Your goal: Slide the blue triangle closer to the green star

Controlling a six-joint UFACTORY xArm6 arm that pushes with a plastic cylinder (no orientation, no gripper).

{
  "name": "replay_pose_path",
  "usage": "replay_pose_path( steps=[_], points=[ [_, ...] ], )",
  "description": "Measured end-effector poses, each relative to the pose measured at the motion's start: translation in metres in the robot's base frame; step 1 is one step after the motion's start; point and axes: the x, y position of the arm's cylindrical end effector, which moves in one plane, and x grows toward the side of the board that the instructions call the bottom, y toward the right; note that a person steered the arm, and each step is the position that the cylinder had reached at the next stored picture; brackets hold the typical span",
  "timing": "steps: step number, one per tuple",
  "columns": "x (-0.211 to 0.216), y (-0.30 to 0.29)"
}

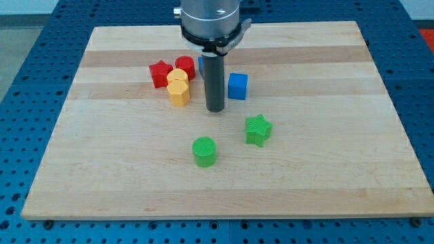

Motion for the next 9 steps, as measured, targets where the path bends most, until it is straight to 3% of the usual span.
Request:
replay_pose_path(
  steps=[2,5,7,9],
  points=[
    [-0.003,0.001],
    [-0.080,0.020],
    [-0.158,0.026],
    [-0.164,-0.031]
  ],
)
